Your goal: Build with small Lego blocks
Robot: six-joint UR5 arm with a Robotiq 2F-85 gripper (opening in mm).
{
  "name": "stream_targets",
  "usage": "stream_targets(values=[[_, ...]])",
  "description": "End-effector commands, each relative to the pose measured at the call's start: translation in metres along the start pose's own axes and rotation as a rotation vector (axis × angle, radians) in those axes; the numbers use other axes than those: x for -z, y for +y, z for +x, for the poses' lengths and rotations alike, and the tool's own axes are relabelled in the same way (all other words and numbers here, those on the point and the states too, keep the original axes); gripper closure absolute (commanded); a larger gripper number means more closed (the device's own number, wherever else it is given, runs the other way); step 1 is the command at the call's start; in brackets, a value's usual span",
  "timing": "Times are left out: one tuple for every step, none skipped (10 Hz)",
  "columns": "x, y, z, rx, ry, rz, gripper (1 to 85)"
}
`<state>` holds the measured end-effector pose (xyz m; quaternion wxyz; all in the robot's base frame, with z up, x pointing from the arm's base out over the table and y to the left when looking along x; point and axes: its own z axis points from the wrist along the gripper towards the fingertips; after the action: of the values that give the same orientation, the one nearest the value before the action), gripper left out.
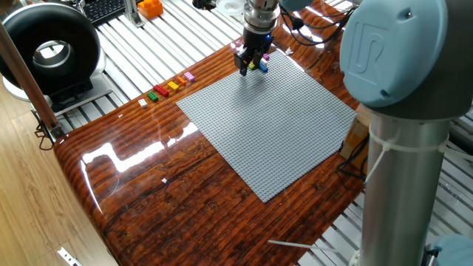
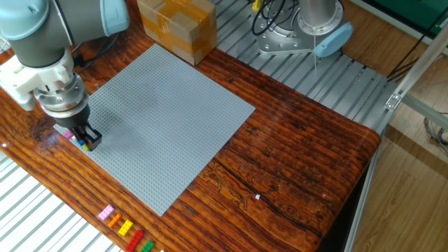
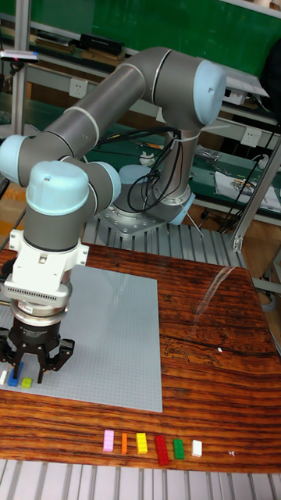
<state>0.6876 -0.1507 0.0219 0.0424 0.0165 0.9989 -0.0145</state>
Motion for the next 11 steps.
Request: stream_targets(values=[[0.012, 0.012, 0.001, -0.055, 0.041, 0.032, 50.0], [0.016, 0.021, -0.003, -0.092, 0.055, 0.034, 60.0], [0.019, 0.025, -0.003, -0.102, 0.073, 0.033, 62.3], [0.02, 0.027, -0.002, -0.114, 0.096, 0.034, 68.3], [0.024, 0.037, -0.005, -0.138, 0.111, 0.015, 77.7], [0.028, 0.043, -0.01, -0.163, 0.129, 0.021, 84.7], [0.032, 0.046, -0.012, -0.166, 0.148, 0.032, 84.7], [0.032, 0.051, -0.014, -0.172, 0.153, 0.03, 84.7], [0.03, 0.053, -0.016, -0.166, 0.143, 0.03, 84.7], [0.026, 0.057, -0.037, -0.164, 0.066, 0.018, 84.7], [0.022, 0.066, -0.054, -0.182, -0.001, -0.018, 84.7]])
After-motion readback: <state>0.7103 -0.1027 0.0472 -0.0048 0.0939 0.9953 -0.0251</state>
